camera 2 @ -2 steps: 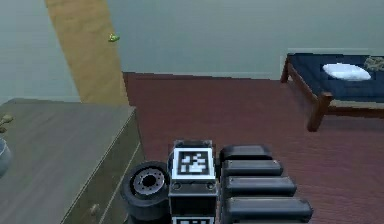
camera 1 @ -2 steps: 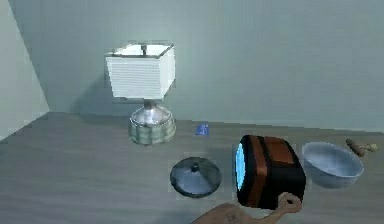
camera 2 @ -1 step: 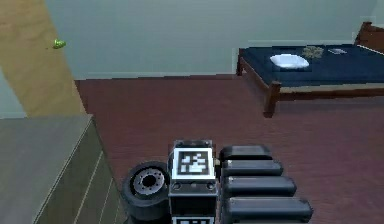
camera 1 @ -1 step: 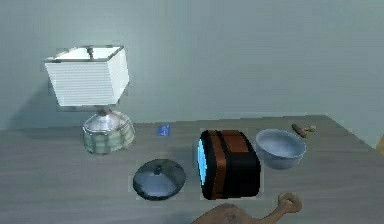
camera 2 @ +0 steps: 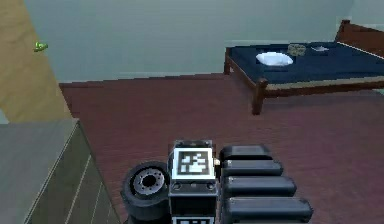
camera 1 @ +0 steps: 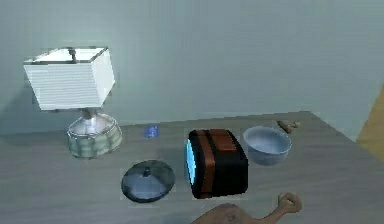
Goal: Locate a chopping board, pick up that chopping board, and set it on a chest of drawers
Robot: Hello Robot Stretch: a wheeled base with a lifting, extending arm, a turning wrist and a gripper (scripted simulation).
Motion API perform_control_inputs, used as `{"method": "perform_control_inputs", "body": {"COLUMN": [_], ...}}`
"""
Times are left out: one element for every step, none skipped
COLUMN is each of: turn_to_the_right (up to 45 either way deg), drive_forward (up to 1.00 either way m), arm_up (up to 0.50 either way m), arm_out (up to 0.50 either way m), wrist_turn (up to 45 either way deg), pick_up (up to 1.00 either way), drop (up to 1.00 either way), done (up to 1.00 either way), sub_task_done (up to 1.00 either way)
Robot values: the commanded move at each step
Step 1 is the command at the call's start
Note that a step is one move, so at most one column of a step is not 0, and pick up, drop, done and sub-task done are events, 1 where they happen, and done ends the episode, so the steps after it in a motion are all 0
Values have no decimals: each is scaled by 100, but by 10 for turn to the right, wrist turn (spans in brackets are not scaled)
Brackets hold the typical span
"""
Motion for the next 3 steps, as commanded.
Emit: {"method": "perform_control_inputs", "body": {"turn_to_the_right": [-90, -450, -300], "drive_forward": [0, 0, 0], "arm_up": [0, 0, 0], "arm_out": [0, 0, 0], "wrist_turn": [0, 0, 0], "pick_up": [0, 0, 0], "drop": [0, 0, 0], "done": [0, 0, 0], "sub_task_done": [0, 0, 0]}}
